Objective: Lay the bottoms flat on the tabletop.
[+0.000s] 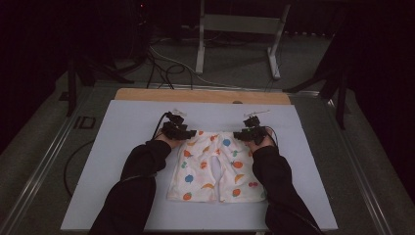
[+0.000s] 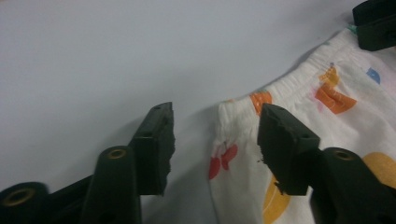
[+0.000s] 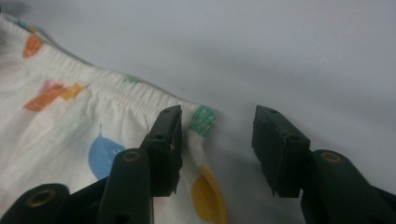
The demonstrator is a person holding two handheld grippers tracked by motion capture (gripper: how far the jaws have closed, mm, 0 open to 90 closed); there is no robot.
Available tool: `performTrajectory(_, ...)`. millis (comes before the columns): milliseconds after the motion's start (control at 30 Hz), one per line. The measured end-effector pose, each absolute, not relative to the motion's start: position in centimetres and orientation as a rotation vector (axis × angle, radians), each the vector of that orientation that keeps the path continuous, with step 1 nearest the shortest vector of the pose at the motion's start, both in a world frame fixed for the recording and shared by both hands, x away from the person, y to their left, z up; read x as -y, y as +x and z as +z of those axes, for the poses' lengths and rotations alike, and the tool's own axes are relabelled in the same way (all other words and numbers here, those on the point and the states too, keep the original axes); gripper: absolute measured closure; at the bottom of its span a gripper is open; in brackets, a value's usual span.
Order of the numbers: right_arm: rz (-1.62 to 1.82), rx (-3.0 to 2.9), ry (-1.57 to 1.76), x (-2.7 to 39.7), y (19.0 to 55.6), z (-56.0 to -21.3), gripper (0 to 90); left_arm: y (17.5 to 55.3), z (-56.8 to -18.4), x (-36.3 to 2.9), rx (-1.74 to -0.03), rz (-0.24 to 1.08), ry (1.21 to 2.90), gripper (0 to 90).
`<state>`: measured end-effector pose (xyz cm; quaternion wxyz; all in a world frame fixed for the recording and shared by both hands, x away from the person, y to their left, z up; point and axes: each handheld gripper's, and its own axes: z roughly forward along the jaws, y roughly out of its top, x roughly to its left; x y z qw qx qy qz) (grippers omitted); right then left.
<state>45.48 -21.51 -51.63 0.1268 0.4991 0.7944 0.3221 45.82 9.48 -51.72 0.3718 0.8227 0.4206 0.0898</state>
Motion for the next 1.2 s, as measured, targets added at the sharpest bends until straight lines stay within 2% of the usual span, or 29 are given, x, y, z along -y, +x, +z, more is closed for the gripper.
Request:
performTrajectory(100, 0.920, -2.330, 1.435, 21.4, 45.4, -51.5, 61.7, 45.8, -52.1, -9.3, -1.072, 0.229, 2.128, 56.5)
performTrajectory(167, 0.877, -2.332, 1.376, 21.1, 45.2, -51.6, 66.9, 45.6, -52.2, -9.1, -1.068, 0.246, 2.130, 56.9)
performTrajectory(300, 0.876, -2.342, 1.338, 20.8, 44.9, -51.6, 79.3, 45.8, -52.2, -9.2, -1.075, 0.241, 2.129, 67.8)
performTrajectory(367, 0.875, -2.341, 1.342, 20.7, 44.9, -51.6, 79.3, 45.8, -52.2, -9.2, -1.075, 0.241, 2.129, 69.1)
performTrajectory(400, 0.870, -2.345, 1.346, 20.6, 44.9, -51.5, 83.9, 45.8, -52.3, -9.0, -1.080, 0.248, 2.131, 74.4)
performTrajectory(467, 0.860, -2.343, 1.341, 20.6, 44.9, -51.5, 85.9, 45.8, -52.3, -8.8, -1.081, 0.236, 2.130, 80.4)
performTrajectory(633, 0.853, -2.323, 1.332, 20.5, 44.8, -51.2, 87.1, 45.7, -52.2, -8.4, -1.082, 0.257, 2.145, 86.5)
performTrajectory(1200, 0.961, -2.306, 1.293, 19.6, 45.1, -50.0, 87.3, 44.4, -49.7, -10.9, -1.065, 0.286, 2.105, 87.5)
